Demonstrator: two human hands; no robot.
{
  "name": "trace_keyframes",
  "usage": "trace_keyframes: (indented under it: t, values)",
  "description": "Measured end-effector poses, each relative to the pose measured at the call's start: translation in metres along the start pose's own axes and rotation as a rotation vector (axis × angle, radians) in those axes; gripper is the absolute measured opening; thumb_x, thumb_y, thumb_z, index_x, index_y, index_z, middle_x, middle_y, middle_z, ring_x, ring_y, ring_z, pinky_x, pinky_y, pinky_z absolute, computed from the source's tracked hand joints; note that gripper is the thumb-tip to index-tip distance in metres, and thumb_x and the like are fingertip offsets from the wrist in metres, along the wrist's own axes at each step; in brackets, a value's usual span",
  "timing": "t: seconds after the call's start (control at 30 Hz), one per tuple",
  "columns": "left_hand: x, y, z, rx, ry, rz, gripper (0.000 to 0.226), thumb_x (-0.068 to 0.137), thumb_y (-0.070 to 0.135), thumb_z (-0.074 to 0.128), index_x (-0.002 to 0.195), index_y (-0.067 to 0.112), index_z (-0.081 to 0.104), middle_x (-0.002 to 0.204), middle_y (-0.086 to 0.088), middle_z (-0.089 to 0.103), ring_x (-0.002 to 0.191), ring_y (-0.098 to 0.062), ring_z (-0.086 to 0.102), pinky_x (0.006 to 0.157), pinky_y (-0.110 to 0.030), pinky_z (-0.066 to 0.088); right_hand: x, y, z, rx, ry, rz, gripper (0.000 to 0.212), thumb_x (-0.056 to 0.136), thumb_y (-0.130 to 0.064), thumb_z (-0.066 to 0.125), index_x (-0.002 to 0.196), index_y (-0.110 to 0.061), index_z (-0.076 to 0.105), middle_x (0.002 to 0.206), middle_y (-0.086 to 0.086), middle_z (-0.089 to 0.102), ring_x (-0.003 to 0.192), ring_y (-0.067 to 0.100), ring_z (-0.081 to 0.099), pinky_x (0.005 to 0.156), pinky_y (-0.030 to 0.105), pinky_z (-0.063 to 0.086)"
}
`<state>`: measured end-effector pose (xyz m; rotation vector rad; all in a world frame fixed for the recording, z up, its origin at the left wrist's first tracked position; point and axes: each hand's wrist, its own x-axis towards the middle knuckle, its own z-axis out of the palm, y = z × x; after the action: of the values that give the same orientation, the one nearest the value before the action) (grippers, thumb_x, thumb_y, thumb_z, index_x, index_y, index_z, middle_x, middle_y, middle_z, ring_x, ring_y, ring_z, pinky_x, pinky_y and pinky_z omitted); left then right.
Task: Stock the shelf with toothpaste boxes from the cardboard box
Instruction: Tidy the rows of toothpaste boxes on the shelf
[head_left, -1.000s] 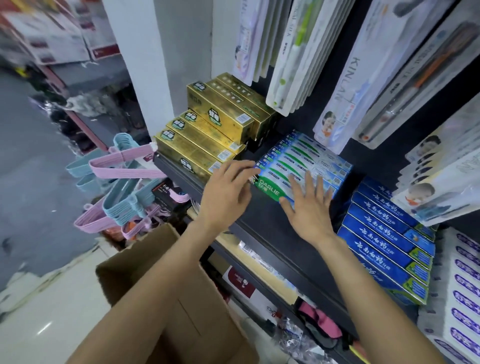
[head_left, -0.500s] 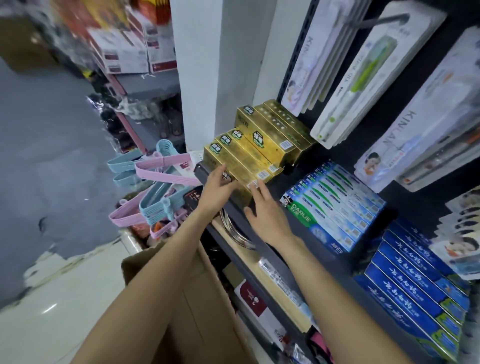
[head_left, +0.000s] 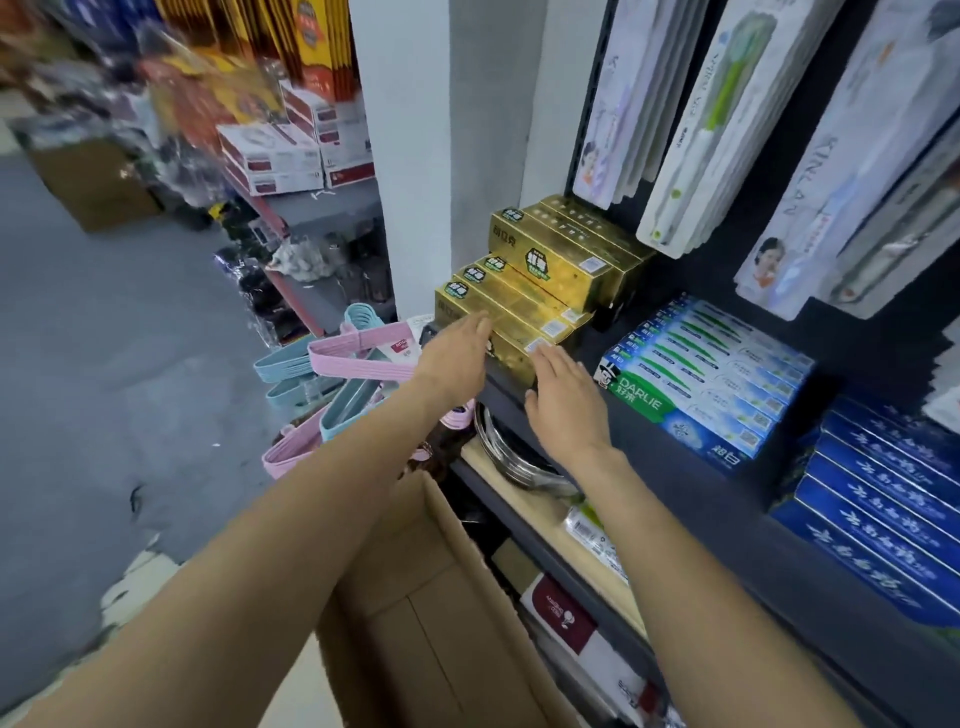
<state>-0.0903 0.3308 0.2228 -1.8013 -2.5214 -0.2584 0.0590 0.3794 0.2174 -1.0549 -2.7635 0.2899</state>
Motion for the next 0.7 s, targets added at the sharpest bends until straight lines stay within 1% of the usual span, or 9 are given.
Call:
trace_keyframes:
  t: [0.13, 0.23, 0.3, 0.4, 0.47, 0.53, 0.57, 0.63, 0.7]
  values:
    - [-0.005, -0.003, -0.005, 0.000, -0.028, 0.033, 0.075, 0.082, -0.001, 0.051, 0.149, 0.009, 0.018, 0.157, -0.008, 0.017, 0.141, -0.025, 0.026, 0.112, -0.030, 0.024, 0.001, -0.005, 0.001, -0.022, 0.043, 0.018, 0.054, 0.096, -0.015, 0.045, 0.146, -0.011, 0.025, 0.156, 0.003, 0.023, 0.144, 0.017, 0.016, 0.119, 0.038, 0.010]
    - [0.000, -0.009, -0.006, 0.047, -0.057, 0.066, 0.073, 0.080, 0.002, 0.052, 0.147, 0.009, 0.023, 0.156, -0.008, 0.022, 0.140, -0.026, 0.028, 0.115, -0.033, 0.023, 0.003, -0.006, -0.001, -0.056, 0.075, 0.048, 0.048, 0.096, -0.017, 0.045, 0.142, -0.015, 0.033, 0.150, 0.002, 0.035, 0.140, 0.021, 0.027, 0.117, 0.041, 0.018]
    - [0.001, -0.017, -0.006, 0.055, -0.067, 0.090, 0.075, 0.081, 0.003, 0.051, 0.148, 0.015, 0.021, 0.156, -0.003, 0.022, 0.140, -0.026, 0.029, 0.115, -0.037, 0.024, 0.003, -0.007, -0.004, -0.050, 0.095, 0.094, 0.042, 0.097, -0.022, 0.045, 0.138, -0.018, 0.040, 0.144, 0.001, 0.043, 0.136, 0.025, 0.032, 0.114, 0.041, 0.024]
    - [0.003, -0.038, -0.007, 0.019, -0.137, 0.171, 0.078, 0.084, 0.008, 0.051, 0.150, 0.028, 0.014, 0.157, 0.006, 0.018, 0.143, -0.024, 0.019, 0.117, -0.046, 0.017, 0.004, -0.017, -0.008, 0.049, 0.107, 0.213, 0.035, 0.098, -0.028, 0.043, 0.132, -0.021, 0.049, 0.139, 0.002, 0.045, 0.128, 0.025, 0.039, 0.101, 0.040, 0.039]
    - [0.010, -0.061, -0.008, -0.122, -0.127, 0.232, 0.073, 0.084, 0.016, 0.057, 0.147, 0.032, 0.024, 0.156, 0.006, 0.021, 0.144, -0.023, 0.016, 0.116, -0.051, 0.016, 0.008, -0.026, -0.009, 0.187, 0.133, 0.349, 0.033, 0.098, -0.031, 0.042, 0.129, -0.021, 0.051, 0.138, 0.004, 0.042, 0.123, 0.025, 0.044, 0.090, 0.038, 0.046]
    - [0.023, -0.084, -0.010, -0.346, -0.065, 0.204, 0.072, 0.081, 0.021, 0.067, 0.144, 0.027, 0.033, 0.155, -0.002, 0.023, 0.143, -0.026, 0.019, 0.116, -0.048, 0.018, 0.014, -0.033, -0.007, 0.326, 0.185, 0.472, 0.039, 0.098, -0.034, 0.043, 0.133, -0.017, 0.045, 0.140, 0.006, 0.038, 0.122, 0.024, 0.046, 0.090, 0.035, 0.043]
    - [0.031, -0.096, -0.011, -0.470, -0.071, 0.143, 0.077, 0.079, 0.023, 0.072, 0.145, 0.023, 0.032, 0.156, -0.006, 0.020, 0.143, -0.026, 0.017, 0.117, -0.045, 0.017, 0.017, -0.037, -0.004, 0.406, 0.215, 0.526, 0.044, 0.097, -0.035, 0.044, 0.137, -0.016, 0.038, 0.142, 0.006, 0.036, 0.125, 0.023, 0.043, 0.093, 0.032, 0.039]
    - [0.052, -0.120, -0.015, -0.631, -0.180, 0.050, 0.091, 0.078, 0.028, 0.076, 0.149, 0.019, 0.020, 0.158, -0.007, 0.011, 0.145, -0.022, 0.009, 0.116, -0.039, 0.014, 0.024, -0.045, 0.002, 0.556, 0.278, 0.613, 0.055, 0.097, -0.034, 0.046, 0.145, -0.018, 0.025, 0.148, 0.003, 0.030, 0.133, 0.020, 0.033, 0.100, 0.028, 0.028]
    - [0.072, -0.135, -0.023, -0.618, -0.342, 0.106, 0.101, 0.078, 0.032, 0.075, 0.151, 0.017, 0.007, 0.159, -0.002, 0.006, 0.146, -0.017, 0.004, 0.116, -0.036, 0.011, 0.035, -0.051, 0.007, 0.649, 0.331, 0.701, 0.063, 0.097, -0.033, 0.048, 0.149, -0.018, 0.016, 0.153, 0.002, 0.023, 0.139, 0.018, 0.022, 0.108, 0.028, 0.020]
